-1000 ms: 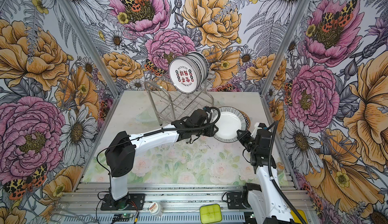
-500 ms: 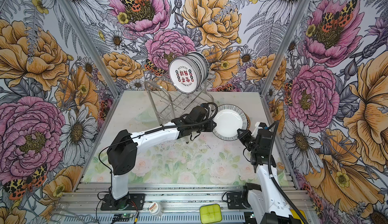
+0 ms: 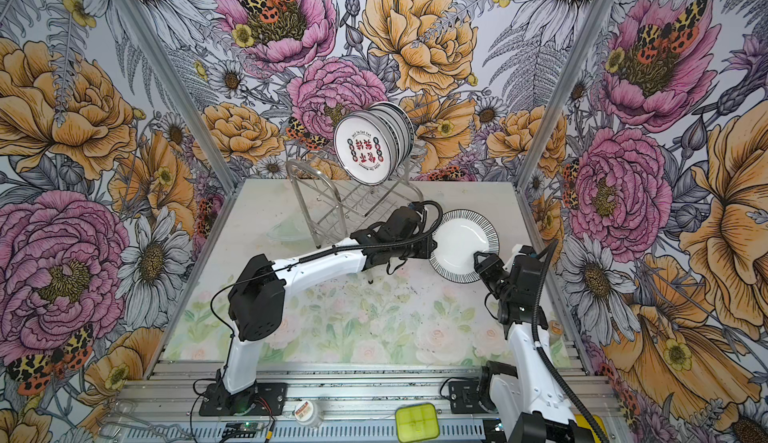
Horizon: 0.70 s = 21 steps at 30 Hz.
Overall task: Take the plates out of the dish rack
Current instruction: 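Release the striped plate with the right gripper and withdraw while the left holds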
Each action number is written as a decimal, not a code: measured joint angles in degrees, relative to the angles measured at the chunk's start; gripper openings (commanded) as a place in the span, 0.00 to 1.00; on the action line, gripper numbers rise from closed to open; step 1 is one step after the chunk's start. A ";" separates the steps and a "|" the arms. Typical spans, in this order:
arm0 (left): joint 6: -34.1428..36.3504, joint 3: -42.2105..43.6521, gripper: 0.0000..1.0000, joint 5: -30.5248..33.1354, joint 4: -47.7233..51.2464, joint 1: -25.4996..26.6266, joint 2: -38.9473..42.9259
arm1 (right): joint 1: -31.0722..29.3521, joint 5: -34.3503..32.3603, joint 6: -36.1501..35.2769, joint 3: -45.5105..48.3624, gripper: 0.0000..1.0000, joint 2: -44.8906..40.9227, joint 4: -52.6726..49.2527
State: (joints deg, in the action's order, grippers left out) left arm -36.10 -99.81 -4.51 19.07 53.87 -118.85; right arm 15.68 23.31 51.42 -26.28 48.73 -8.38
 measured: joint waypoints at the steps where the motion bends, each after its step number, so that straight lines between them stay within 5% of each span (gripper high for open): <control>1: 0.02 -0.66 0.00 0.00 0.48 0.00 -0.68 | 0.50 -1.09 -0.33 -0.02 0.60 -0.09 -0.61; 10: 1.88 -11.37 0.00 1.05 10.03 0.00 -11.72 | 5.46 -13.57 -4.02 -4.92 0.65 -0.76 -4.24; 21: 1.95 -17.05 0.00 1.38 13.07 -0.35 -13.81 | 8.07 -14.86 -7.74 -5.90 0.65 0.50 -5.33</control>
State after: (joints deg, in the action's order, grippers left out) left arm -34.15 -116.86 -3.14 32.14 53.52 -132.66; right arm 23.75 8.45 43.68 -32.18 49.23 -13.72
